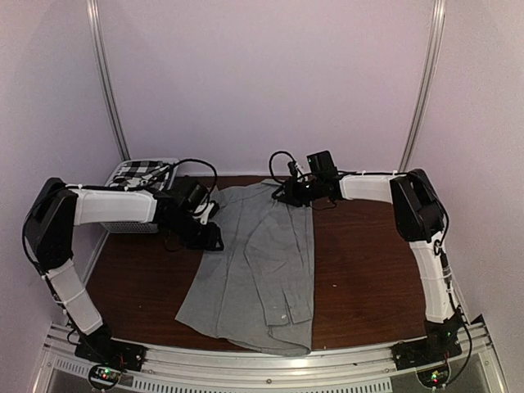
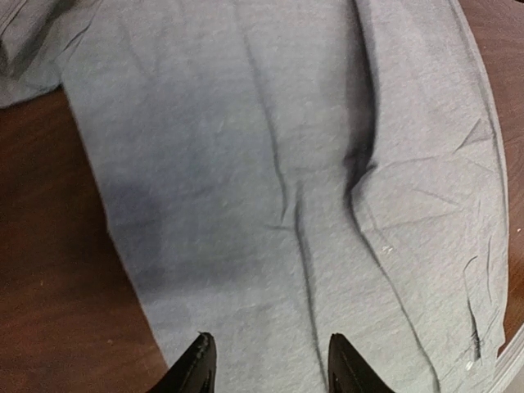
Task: Fold and stack the long sleeve shirts
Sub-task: Smooth out the 1/3-folded shirt at the center of the board.
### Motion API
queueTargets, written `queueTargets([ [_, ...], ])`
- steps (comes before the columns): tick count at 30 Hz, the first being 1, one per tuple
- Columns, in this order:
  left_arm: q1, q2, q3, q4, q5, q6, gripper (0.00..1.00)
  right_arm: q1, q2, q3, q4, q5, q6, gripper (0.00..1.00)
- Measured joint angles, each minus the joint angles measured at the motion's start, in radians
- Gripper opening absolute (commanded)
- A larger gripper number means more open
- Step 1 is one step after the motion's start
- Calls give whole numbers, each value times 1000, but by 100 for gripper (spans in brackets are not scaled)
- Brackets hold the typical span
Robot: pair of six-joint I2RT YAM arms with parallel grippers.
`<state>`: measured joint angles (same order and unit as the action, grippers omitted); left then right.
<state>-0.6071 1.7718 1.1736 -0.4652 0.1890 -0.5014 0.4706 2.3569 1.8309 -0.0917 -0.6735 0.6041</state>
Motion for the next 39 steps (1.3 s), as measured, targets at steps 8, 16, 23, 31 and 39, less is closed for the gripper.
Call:
queueTargets([
  [8,4,-207,-283,-7,-72,-76,48,31,6,-34,60,-7,2,28],
  [16,-44,-375,-470,-36,-89,-198,51,1,112,-14,71,-8,10,27],
  [23,-158,-454,-535,-69,-123,-317,51,-32,114,0,48,-3,-24,27],
  [31,-286,-469,-579,-101,-151,-437,40,-98,150,83,-27,3,-87,28],
  [39,-411,-436,-565,-112,-176,-532,1,-115,167,132,-84,16,-146,28],
])
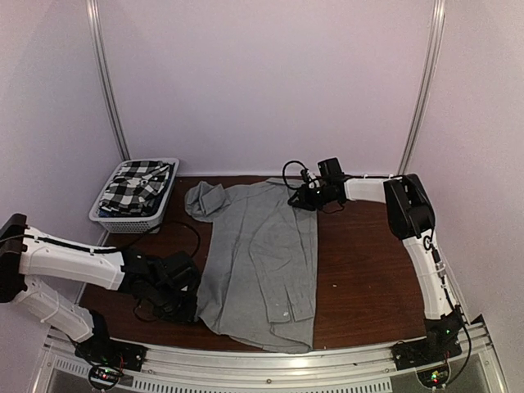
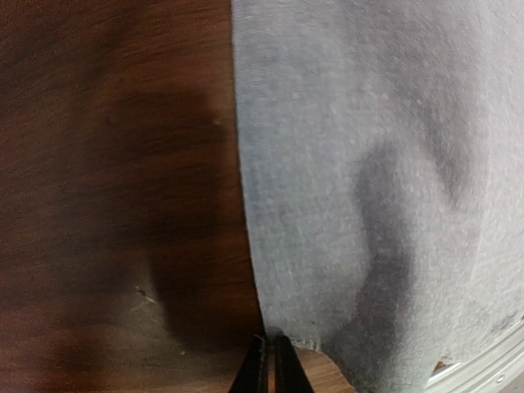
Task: Fold and stack the long sleeve shirts
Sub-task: Smooth out the 1/3-folded shirt at the center of the board.
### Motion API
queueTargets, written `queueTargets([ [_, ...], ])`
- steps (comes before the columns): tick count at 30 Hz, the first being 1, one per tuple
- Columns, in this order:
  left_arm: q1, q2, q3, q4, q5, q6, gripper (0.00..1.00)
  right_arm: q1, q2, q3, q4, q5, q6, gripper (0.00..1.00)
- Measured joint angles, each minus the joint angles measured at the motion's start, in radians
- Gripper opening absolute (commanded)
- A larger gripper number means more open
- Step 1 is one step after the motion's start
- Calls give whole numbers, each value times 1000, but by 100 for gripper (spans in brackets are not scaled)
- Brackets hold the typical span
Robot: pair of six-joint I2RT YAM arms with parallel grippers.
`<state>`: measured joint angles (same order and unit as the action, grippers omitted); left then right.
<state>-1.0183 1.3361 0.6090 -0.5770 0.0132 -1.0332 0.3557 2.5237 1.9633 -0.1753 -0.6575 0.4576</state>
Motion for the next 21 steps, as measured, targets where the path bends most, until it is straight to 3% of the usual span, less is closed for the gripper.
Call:
queueTargets([
  [8,-164,96,76,0,-21,-76,0,-32,3,26,-57,18,-72,28],
  [14,-220,112,94,-16,-35,-119,0,-74,3,40,-92,50,-150,30],
  [18,-222,90,103,-68,-67,-140,25,-94,1,48,-114,68,-188,35],
  [21,-203,57,136,-122,-105,-137,36,-93,-18,35,-130,84,-199,40],
])
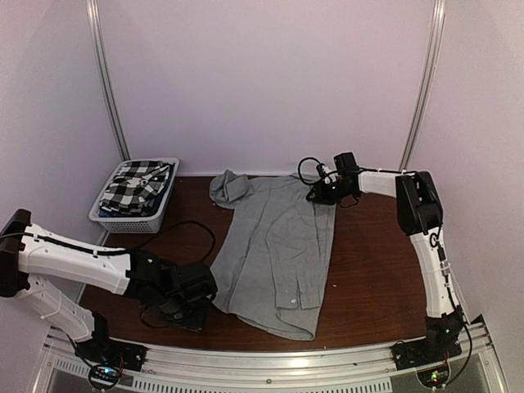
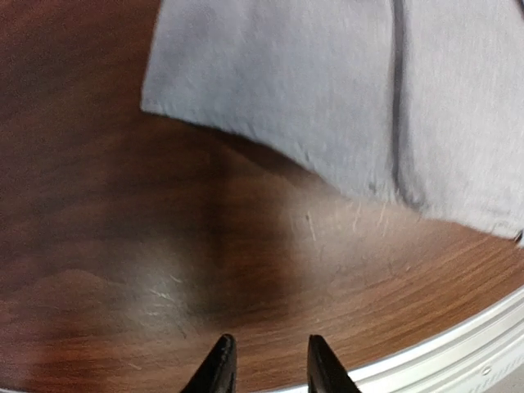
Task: Fold and stack the long sleeve shirts
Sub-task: Smooth out the 1/3-folded shirt at the center of the board.
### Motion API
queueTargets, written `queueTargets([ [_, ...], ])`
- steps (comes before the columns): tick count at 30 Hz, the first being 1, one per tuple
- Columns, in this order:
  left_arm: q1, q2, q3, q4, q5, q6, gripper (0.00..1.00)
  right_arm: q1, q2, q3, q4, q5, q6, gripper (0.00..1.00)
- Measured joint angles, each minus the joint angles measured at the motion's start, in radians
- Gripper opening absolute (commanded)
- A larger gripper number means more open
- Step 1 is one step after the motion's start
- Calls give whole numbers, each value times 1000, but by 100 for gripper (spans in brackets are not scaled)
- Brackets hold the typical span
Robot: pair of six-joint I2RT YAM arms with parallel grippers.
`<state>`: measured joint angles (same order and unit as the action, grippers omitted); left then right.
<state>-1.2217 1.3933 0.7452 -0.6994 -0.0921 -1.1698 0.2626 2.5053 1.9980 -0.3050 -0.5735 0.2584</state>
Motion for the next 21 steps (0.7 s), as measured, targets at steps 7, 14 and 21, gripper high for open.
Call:
queueTargets([
  [7,208,-72,55,-5,-54,115,54,46,-217,-273,-23,81,25,52],
  [14,410,-43,55,63,-37,320,61,178,-562,-645,60,129,106,59],
  [21,480,73,72,140,11,492,64,373,-768,-952,179,167,204,55],
])
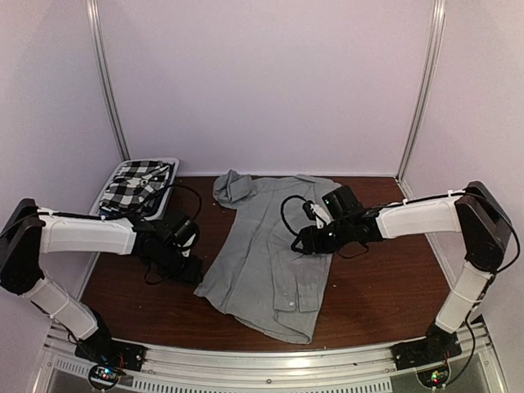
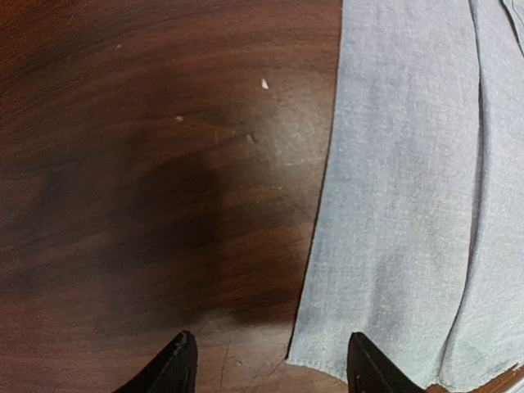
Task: Fold and stack the long sleeve shirts
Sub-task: Smooth out the 1/3-folded shirt at the center of the board, then rotate the 1/3-folded shirt from the center of the board.
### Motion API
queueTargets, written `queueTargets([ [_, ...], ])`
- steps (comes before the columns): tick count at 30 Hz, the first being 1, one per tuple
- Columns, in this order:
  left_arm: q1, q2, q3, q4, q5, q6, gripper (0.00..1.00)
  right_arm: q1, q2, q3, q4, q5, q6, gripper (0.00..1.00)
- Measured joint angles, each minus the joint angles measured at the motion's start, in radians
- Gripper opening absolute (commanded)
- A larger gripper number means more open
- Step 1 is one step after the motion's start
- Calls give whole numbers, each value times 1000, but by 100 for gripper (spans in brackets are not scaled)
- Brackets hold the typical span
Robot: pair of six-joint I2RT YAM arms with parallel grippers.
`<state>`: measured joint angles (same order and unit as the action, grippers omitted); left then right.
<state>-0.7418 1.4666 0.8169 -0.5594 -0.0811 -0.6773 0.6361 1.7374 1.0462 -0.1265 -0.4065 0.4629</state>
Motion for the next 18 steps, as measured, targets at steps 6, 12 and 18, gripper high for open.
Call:
queueTargets([
  [6,1,65,8,37,22,75,64,165,-92,-174,44,44,102,52],
  [12,1,77,8,42,22,111,64,327,-214,-276,54,112,193,52],
  [18,1,77,8,42,22,124,64,431,-240,-340,71,159,267,52],
])
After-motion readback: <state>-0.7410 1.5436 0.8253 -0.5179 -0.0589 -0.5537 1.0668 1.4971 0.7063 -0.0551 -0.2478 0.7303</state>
